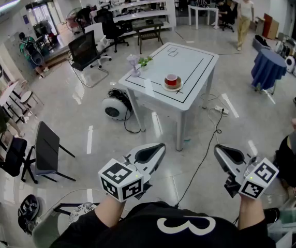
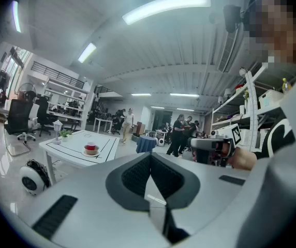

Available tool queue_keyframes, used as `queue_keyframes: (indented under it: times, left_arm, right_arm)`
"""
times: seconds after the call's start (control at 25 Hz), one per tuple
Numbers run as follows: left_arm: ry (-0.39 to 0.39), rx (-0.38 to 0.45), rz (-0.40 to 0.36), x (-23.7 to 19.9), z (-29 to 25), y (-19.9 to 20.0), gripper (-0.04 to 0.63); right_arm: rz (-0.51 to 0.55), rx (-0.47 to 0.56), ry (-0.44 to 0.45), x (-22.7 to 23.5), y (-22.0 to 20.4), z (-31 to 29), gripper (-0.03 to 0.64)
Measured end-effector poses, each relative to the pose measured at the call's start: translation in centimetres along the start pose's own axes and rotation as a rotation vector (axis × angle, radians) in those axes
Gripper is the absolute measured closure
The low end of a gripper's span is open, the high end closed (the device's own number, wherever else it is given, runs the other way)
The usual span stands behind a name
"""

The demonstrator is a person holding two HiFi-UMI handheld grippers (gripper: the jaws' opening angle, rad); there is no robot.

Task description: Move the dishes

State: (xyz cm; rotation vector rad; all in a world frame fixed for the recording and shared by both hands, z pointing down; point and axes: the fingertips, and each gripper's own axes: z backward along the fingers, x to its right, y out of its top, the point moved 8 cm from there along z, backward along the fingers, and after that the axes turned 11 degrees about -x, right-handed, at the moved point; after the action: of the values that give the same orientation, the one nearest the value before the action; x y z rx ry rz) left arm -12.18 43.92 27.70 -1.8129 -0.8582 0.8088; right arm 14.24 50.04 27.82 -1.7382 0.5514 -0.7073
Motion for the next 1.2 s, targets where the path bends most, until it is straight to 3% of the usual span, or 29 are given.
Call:
queue_keyframes:
  times: [0.56, 0.96, 1.2]
  left_arm:
    - [-0.014, -0.014, -0.001, 0.3, -0.9, -0.2, 0.594]
    - [-0.015, -0.014, 0.033, -2.5, -2.6, 0.0, 0.595]
    - [-0.027, -0.018, 0.043, -5.8, -5.2, 0.7, 0.594]
  right_arm:
    - [-0.007, 0.010, -0.002, 0.7, -0.5, 0.5, 0.618]
    - [-0.015, -0.012, -0.028, 3.7, -0.7, -1.6, 0.411]
    - [-0.024, -0.037, -0.046, 7.0, -0.5, -4.2, 0.347]
